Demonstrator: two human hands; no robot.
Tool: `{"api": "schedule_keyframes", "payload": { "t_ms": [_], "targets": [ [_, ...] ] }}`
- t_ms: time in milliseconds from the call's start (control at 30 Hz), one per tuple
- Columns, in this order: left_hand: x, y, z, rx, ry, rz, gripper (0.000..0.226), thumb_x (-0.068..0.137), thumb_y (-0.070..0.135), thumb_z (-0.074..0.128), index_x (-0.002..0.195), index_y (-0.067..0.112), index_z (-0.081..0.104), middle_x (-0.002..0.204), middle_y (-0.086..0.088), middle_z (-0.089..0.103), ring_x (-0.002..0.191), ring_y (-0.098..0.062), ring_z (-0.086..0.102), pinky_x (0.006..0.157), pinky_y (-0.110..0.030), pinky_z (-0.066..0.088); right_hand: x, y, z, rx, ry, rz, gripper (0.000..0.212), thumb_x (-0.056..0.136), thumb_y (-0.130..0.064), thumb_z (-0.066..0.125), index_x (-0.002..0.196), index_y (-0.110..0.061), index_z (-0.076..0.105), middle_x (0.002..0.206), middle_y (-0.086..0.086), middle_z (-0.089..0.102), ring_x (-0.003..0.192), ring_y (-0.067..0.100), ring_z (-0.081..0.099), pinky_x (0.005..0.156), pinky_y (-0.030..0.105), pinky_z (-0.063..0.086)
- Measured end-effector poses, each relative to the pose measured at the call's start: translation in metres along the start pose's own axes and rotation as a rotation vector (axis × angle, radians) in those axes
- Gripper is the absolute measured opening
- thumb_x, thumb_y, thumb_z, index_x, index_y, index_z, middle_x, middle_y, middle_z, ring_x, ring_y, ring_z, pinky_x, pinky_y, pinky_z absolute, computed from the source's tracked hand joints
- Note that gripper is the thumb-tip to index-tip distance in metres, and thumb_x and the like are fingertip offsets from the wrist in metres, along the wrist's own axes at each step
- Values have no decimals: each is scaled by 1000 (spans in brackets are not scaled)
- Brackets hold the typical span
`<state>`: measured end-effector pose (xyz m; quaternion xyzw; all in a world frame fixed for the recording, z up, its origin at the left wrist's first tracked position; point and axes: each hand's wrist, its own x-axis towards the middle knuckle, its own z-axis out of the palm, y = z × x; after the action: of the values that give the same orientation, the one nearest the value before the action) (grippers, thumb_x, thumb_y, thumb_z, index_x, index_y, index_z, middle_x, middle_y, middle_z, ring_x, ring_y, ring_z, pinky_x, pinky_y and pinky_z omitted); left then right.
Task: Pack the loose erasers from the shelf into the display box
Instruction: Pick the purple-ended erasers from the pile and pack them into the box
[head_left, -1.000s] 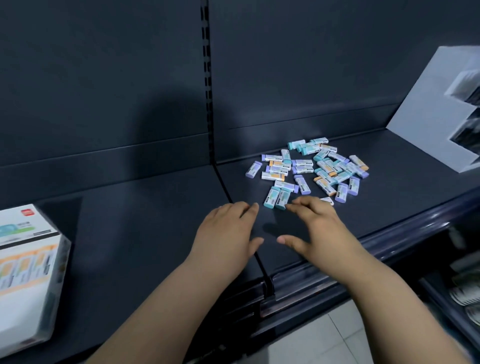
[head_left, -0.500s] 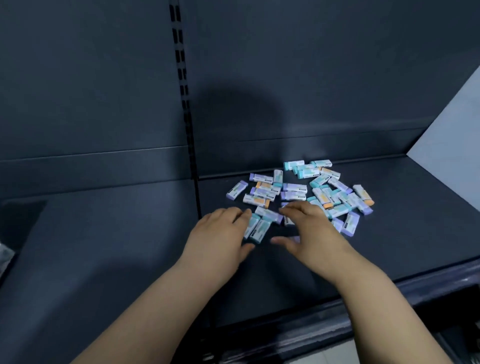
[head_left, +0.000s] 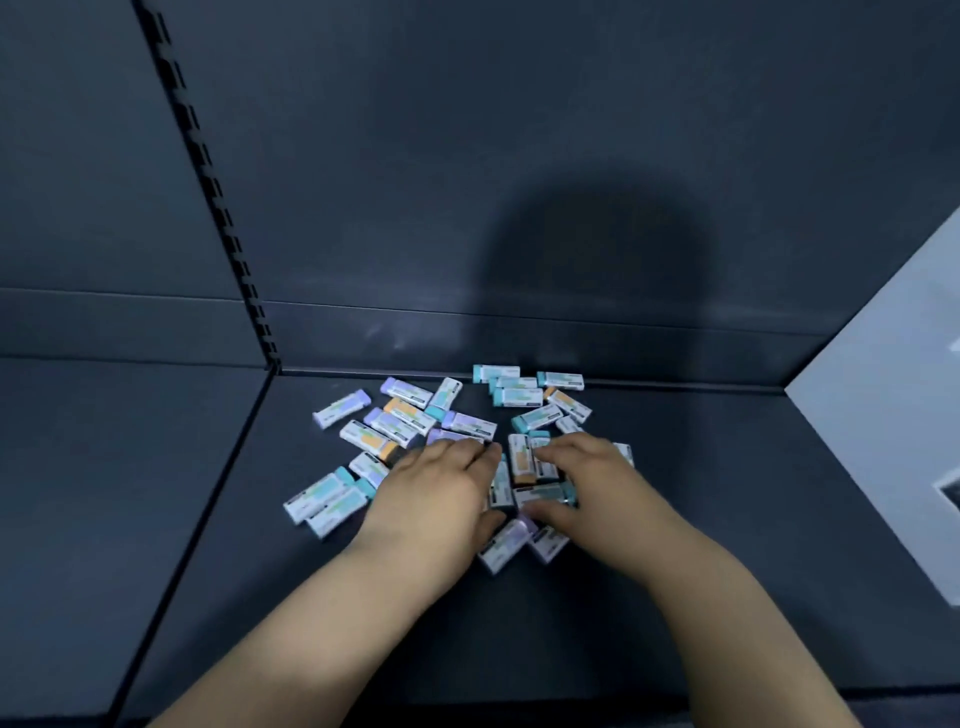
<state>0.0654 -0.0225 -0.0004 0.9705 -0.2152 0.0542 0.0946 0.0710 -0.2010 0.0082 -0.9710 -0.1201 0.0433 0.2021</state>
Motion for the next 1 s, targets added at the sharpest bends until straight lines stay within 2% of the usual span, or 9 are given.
{"api": "schedule_keyframes", "payload": {
  "t_ms": [200, 467, 567, 700, 867, 1000],
  "targets": [
    [2, 8, 1, 24, -30, -88, 63, 91, 49, 44, 145, 25, 22, 142, 8, 35, 130, -16, 30, 107, -28, 21, 8, 18, -7, 19, -41, -58, 61, 80, -40, 65, 135, -24, 43, 135, -8, 40, 126, 10, 30, 104, 21, 25],
    [-6, -15, -14, 33, -66, -213, 44, 91, 46, 46, 130, 25, 46, 135, 9, 42, 124, -16, 37, 100, -28, 33, 23, 0, 1, 20, -129, -114, 60, 82, -33, 65, 136, -26, 41, 141, -8, 33, 132, 10, 23, 107, 23, 21],
    [-9, -20, -17, 31, -82, -213, 40, 91, 44, 47, 127, 27, 50, 133, 9, 44, 122, -15, 38, 98, -28, 33, 28, -8, 2, -11, -144, -144, 65, 79, -37, 67, 137, -25, 40, 139, -8, 33, 131, 12, 23, 105, 22, 19],
    [-13, -28, -18, 32, -79, -218, 40, 91, 45, 45, 127, 29, 50, 132, 11, 44, 122, -14, 38, 96, -26, 32, 33, -26, 10, -110, -171, -237, 67, 75, -45, 68, 134, -24, 45, 135, -6, 40, 124, 16, 30, 105, 29, 24],
    [-18, -38, -19, 19, -65, -220, 39, 91, 45, 45, 126, 29, 51, 132, 11, 44, 122, -13, 38, 97, -26, 31, 36, -32, 17, -251, -212, -203, 74, 66, -57, 67, 130, -26, 47, 132, -6, 38, 121, 18, 28, 100, 35, 21],
    [-19, -43, -21, -12, -43, -196, 39, 91, 44, 46, 127, 29, 50, 130, 12, 46, 121, -13, 38, 97, -24, 31, 31, -33, 19, -258, -108, -244, 70, 65, -55, 66, 128, -33, 44, 128, -11, 40, 119, 13, 31, 98, 34, 20]
  ]
}}
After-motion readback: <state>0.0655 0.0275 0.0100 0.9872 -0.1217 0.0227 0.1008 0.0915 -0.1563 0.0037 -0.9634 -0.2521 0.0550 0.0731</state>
